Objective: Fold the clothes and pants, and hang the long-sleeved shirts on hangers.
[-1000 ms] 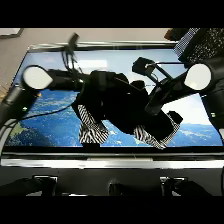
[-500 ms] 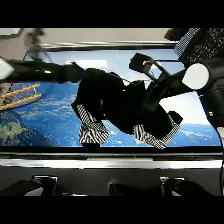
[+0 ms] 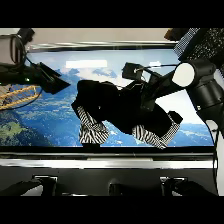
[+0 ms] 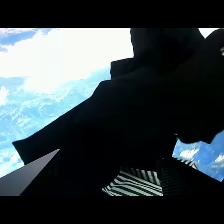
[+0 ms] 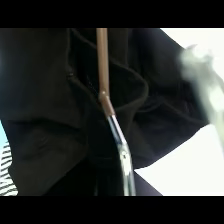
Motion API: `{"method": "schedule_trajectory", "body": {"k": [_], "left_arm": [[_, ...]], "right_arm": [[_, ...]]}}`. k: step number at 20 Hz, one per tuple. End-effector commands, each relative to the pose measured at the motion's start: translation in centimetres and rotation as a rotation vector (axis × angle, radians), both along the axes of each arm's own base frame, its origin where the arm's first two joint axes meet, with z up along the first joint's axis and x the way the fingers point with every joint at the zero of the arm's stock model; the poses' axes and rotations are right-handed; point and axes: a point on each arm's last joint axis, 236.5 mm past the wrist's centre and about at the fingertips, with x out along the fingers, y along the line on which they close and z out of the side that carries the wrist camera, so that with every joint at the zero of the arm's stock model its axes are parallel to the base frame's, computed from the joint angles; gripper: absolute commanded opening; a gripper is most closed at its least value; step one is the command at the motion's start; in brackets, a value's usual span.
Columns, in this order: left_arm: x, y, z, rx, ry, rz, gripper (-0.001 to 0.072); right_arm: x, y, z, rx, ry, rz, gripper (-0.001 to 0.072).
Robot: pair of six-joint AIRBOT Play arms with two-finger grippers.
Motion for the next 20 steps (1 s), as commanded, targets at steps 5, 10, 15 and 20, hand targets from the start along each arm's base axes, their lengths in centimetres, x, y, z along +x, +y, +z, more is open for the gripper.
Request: {"method": "schedule_trajectory", "body": {"k": [5, 10, 15, 20], "left_arm": [[0.2, -3.2, -4.9, 0.114, -0.083, -0.292, 0.0705], [-0.9, -6.5, -5.9, 0.033, -0.037, -0.373, 0.0703], [-1.8, -7.4, -6.6, 0.031, -0.005, -0.413, 0.0022], [-1.5, -6.7, -5.8, 0.030, -0.027, -0.395, 0.0019]], "right_arm": [[-0.6, 1.2, -0.1, -0.015, -0.029, 0.166, 0.0024], [-0.9, 1.3, -0.1, -0.012, -0.019, 0.173, 0.0024], [-0.8, 1.3, 0.0, -0.010, -0.025, 0.171, 0.0025], [-0.2, 0.0, 0.8, -0.014, -0.043, 0.061, 0.0228]]}}
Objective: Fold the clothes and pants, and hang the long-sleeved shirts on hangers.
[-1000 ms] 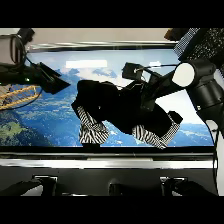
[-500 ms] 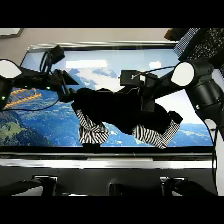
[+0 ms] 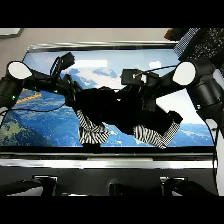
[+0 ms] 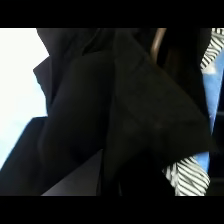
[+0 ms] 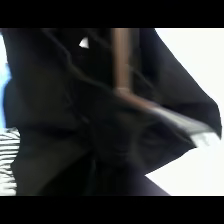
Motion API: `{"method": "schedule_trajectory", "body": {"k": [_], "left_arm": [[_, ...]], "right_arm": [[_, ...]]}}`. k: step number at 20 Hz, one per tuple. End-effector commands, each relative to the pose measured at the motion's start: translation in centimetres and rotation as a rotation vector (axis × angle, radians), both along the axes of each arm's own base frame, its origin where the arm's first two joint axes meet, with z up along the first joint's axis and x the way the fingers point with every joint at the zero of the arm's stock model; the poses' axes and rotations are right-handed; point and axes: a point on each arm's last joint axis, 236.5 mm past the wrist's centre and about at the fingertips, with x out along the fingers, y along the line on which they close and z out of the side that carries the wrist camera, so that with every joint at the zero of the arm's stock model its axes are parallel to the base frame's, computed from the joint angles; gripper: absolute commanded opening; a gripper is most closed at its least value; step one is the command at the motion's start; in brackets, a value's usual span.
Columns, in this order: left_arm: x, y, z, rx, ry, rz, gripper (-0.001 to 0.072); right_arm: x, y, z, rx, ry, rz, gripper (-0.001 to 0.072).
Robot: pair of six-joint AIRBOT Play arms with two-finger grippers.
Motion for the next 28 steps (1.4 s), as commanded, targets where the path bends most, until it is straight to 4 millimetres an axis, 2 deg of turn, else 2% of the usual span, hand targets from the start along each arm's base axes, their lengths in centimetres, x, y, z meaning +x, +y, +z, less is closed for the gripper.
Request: {"method": "schedule_trajectory", "body": {"k": [1, 2, 3, 6, 7, 9, 10, 12, 13, 15, 17, 22, 25, 28], "left_arm": [[-0.2, 0.5, 0.8, -0.003, -0.014, -0.001, 0.0019], [-0.3, 0.7, 1.3, -0.006, -0.027, 0.005, 0.0019], [-0.4, 0.8, 2.0, -0.009, -0.047, 0.009, 0.0018], [-0.6, 1.0, 5.0, -0.030, -0.134, 0.035, 0.0018], [-0.7, 1.1, 6.2, -0.039, -0.170, 0.046, 0.0018], [-1.2, 1.4, 8.8, -0.059, -0.244, 0.067, 0.0018], [-1.7, 1.5, 10.0, -0.067, -0.276, 0.072, 0.0018], [-3.0, 1.7, 12.3, -0.081, -0.335, 0.076, 0.0018], [-3.7, 1.9, 13.5, -0.088, -0.364, 0.075, 0.0018], [-5.1, 2.1, 15.3, -0.099, -0.411, 0.076, 0.0018], [-6.1, 2.3, 16.7, -0.109, -0.447, 0.079, 0.0018], [-7.8, 1.4, 18.8, -0.191, -0.457, 0.057, 0.0018], [-8.1, 1.0, 19.3, -0.220, -0.449, 0.048, 0.0018], [-8.1, 1.0, 19.2, -0.230, -0.427, 0.062, 0.0018]], "right_arm": [[1.2, -2.3, 1.2, -0.011, -0.039, -0.175, 0.0338], [1.4, -3.8, 2.0, 0.001, -0.046, -0.265, 0.0377], [1.4, -5.7, 2.8, 0.006, -0.052, -0.337, 0.0378], [0.8, -12.7, 6.8, 0.077, -0.115, -0.545, 0.0404], [0.4, -14.9, 8.3, 0.135, -0.137, -0.617, 0.0447], [0.0, -18.6, 10.3, 0.271, -0.149, -0.749, 0.0591], [0.1, -19.9, 10.9, 0.345, -0.144, -0.794, 0.0638], [0.4, -21.6, 11.4, 0.442, -0.146, -0.813, 0.0637], [0.5, -22.1, 11.0, 0.452, -0.148, -0.798, 0.0637], [0.4, -21.7, 9.7, 0.444, -0.118, -0.753, 0.0636], [-0.1, -19.8, 8.6, 0.484, -0.048, -0.677, 0.0636], [1.5, -16.7, 9.5, 0.586, -0.101, -0.426, 0.0636], [2.9, -15.2, 9.4, 0.668, -0.089, -0.342, 0.0636], [3.6, -11.6, 7.6, 0.631, -0.065, -0.217, 0.0635]]}}
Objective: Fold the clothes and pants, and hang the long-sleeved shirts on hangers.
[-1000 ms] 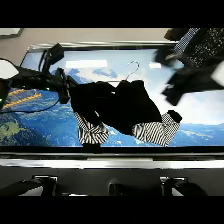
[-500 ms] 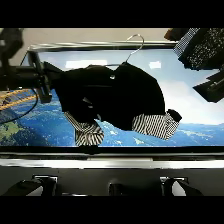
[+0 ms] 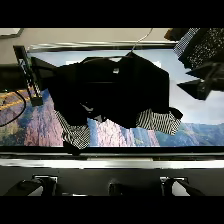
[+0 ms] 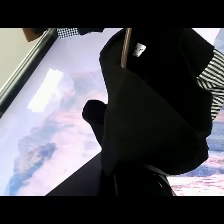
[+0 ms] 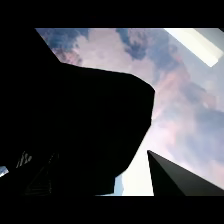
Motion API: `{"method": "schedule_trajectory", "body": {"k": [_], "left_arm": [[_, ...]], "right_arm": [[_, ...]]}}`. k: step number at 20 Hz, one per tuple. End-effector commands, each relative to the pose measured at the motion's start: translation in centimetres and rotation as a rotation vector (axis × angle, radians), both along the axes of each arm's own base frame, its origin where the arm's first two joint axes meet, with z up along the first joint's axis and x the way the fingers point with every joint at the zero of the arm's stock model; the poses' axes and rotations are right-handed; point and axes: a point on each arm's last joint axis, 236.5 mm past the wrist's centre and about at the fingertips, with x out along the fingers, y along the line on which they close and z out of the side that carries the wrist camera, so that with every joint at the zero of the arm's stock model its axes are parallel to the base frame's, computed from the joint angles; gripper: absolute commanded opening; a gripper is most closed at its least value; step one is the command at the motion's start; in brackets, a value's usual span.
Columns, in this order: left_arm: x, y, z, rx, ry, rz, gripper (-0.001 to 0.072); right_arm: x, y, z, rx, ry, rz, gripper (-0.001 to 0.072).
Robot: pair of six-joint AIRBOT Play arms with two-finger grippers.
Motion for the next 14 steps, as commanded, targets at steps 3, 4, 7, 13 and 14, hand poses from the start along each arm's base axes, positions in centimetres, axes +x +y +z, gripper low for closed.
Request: {"method": "schedule_trajectory", "body": {"k": [3, 4, 7, 13, 14], "left_arm": [[-0.3, -0.3, 0.2, -0.023, 0.018, -0.005, 0.0018], [-0.3, -0.3, 0.1, -0.021, 0.023, -0.008, 0.0018], [-0.3, -0.4, -0.4, -0.017, 0.041, -0.013, 0.0018], [0.1, -0.4, -0.8, -0.014, 0.054, -0.013, 0.0019], [0.2, -0.4, -0.8, -0.014, 0.055, -0.013, 0.0019]], "right_arm": [[2.5, 5.6, -0.7, 0.001, -0.088, 0.127, 0.0635], [2.9, 6.0, -0.5, 0.002, -0.104, 0.119, 0.0635], [3.0, 6.5, -0.1, 0.017, -0.113, 0.123, 0.0632], [0.2, 7.7, -1.1, 0.018, -0.040, 0.235, 0.0157], [-0.3, 7.8, -1.3, 0.018, -0.026, 0.256, 0.0030]]}}
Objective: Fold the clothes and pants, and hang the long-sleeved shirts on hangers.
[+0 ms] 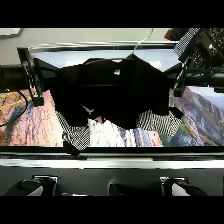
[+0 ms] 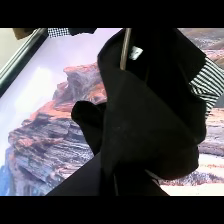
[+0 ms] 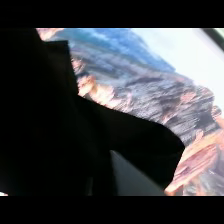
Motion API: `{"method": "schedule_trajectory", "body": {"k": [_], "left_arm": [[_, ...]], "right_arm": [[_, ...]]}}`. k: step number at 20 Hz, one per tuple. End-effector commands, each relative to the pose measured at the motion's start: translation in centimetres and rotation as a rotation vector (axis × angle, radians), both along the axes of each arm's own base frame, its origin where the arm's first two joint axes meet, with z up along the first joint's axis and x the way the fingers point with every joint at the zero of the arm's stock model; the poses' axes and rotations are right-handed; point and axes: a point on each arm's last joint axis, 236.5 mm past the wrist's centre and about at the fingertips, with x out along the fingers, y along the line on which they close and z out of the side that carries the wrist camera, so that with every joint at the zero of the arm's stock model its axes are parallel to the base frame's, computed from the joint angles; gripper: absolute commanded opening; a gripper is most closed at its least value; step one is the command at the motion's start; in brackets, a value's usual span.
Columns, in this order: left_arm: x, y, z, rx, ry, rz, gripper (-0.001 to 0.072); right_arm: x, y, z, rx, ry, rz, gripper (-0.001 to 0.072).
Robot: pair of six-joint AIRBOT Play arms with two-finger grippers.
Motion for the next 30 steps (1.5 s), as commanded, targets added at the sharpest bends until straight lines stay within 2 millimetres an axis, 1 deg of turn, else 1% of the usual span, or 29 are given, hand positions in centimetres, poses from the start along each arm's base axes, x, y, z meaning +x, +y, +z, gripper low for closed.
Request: {"method": "schedule_trajectory", "body": {"k": [1, 4, 6, 8, 10, 12, 13, 14, 15, 16, 17, 19, 20, 21, 23, 25, 27, 28, 30], "left_arm": [[0.0, -0.1, -0.3, 0.008, 0.002, -0.010, 0.0019], [0.0, 0.0, -0.3, 0.011, 0.002, -0.007, 0.0022], [0.1, 0.0, -0.4, 0.011, 0.002, -0.007, 0.0035], [0.5, 0.0, -0.5, 0.006, 0.012, 0.006, 0.0176], [2.0, 0.8, -1.0, -0.011, 0.061, 0.089, 0.0276], [3.9, 2.0, -1.9, -0.008, 0.094, 0.188, 0.0278], [4.8, 2.6, -2.1, -0.015, 0.094, 0.231, 0.0355], [5.8, 3.0, -1.7, -0.044, 0.090, 0.279, 0.0499], [6.9, 3.5, -0.9, -0.110, 0.090, 0.337, 0.0613], [8.0, 4.0, 0.2, -0.180, 0.084, 0.393, 0.0677], [9.1, 4.7, 1.5, -0.257, 0.069, 0.449, 0.0688], [10.6, 6.0, 3.8, -0.410, 0.069, 0.544, 0.0688], [11.0, 6.4, 4.5, -0.479, 0.094, 0.573, 0.0688], [11.3, 6.6, 4.6, -0.524, 0.128, 0.589, 0.0688], [11.3, 6.4, 4.2, -0.555, 0.182, 0.597, 0.0686], [11.4, 6.3, 4.0, -0.572, 0.210, 0.601, 0.0685], [11.5, 6.3, 3.9, -0.578, 0.218, 0.603, 0.0683], [11.5, 6.3, 3.9, -0.578, 0.218, 0.603, 0.0674], [11.5, 6.3, 3.9, -0.578, 0.218, 0.603, 0.0666]], "right_arm": [[-1.8, 0.8, -0.3, 0.015, 0.058, 0.064, 0.0030], [-3.0, 1.0, -0.5, 0.012, 0.101, 0.087, 0.0026], [-3.4, 0.7, 0.0, 0.004, 0.127, 0.035, 0.0023], [-3.6, -0.6, 0.6, -0.039, 0.142, -0.081, 0.0022], [-4.3, -2.1, 2.0, -0.085, 0.114, -0.202, 0.0021], [-5.2, -3.9, 3.7, -0.138, 0.057, -0.320, 0.0021], [-5.8, -4.8, 4.5, -0.168, 0.026, -0.370, 0.0021], [-6.5, -5.8, 5.4, -0.194, -0.008, -0.427, 0.0022], [-7.2, -6.7, 6.3, -0.217, -0.037, -0.482, 0.0022], [-7.9, -7.6, 6.9, -0.238, -0.060, -0.530, 0.0022], [-8.7, -8.5, 7.6, -0.259, -0.082, -0.575, 0.0022], [-10.0, -10.9, 9.2, -0.282, -0.129, -0.712, 0.0022], [-10.5, -12.3, 10.1, -0.271, -0.149, -0.797, 0.0022], [-10.9, -13.8, 11.1, -0.258, -0.171, -0.887, 0.0023], [-12.0, -16.9, 12.9, -0.174, -0.189, -1.092, 0.0022], [-12.8, -19.1, 14.5, -0.045, -0.206, -1.259, 0.0023], [-13.3, -21.2, 15.4, -0.004, -0.231, -1.368, 0.0025], [-13.7, -22.6, 15.8, 0.024, -0.245, -1.441, 0.0024], [-15.4, -26.2, 17.3, 0.100, -0.301, -1.640, 0.0023]]}}
